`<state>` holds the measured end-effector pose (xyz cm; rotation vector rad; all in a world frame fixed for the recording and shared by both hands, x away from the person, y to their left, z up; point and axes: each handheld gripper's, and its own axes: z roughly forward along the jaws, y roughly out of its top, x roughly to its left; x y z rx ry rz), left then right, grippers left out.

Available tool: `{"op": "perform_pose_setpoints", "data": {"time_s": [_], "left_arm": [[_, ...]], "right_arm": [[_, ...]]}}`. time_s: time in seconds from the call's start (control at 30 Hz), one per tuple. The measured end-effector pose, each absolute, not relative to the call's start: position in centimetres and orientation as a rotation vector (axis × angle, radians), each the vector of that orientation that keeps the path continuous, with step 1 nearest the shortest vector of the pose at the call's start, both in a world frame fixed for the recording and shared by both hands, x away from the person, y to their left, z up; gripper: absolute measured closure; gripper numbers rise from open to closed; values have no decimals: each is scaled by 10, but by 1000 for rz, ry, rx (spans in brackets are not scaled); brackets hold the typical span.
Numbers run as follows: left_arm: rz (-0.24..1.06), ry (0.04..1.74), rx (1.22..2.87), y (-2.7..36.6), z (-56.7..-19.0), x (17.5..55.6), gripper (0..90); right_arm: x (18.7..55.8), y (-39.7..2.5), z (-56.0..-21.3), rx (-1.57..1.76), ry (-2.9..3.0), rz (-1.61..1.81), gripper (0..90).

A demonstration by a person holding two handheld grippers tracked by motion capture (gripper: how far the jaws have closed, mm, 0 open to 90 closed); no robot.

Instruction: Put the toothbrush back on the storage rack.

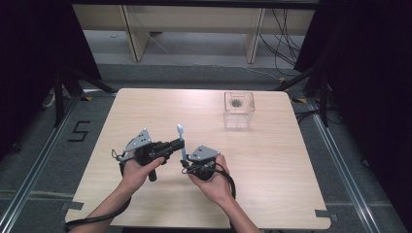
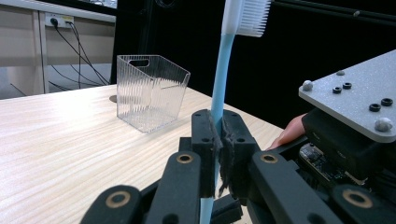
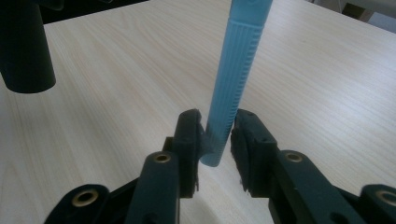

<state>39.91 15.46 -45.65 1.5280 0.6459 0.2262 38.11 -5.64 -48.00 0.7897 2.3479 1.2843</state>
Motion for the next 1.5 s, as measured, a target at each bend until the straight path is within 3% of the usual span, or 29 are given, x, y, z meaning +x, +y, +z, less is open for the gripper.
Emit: {"op": "perform_pose_setpoints", "data": {"time_s": [0.3, 0.53, 0.73, 1.13, 1.5], "left_arm": [[256, 648, 1531, 158, -457, 402, 845], [275, 647, 1527, 158, -457, 404, 845], [285, 647, 1528, 158, -459, 405, 845], [293, 643, 1525, 154, -459, 406, 845], [293, 635, 1518, 148, -458, 408, 845]], "right_arm": [[378, -63, -476, 813, 2328, 1307, 535], [373, -73, -473, 825, 2302, 1352, 504], [369, -82, -465, 829, 2244, 1403, 519], [366, -92, -445, 856, 2132, 1494, 643], [366, -93, -440, 886, 2116, 1498, 655]]}}
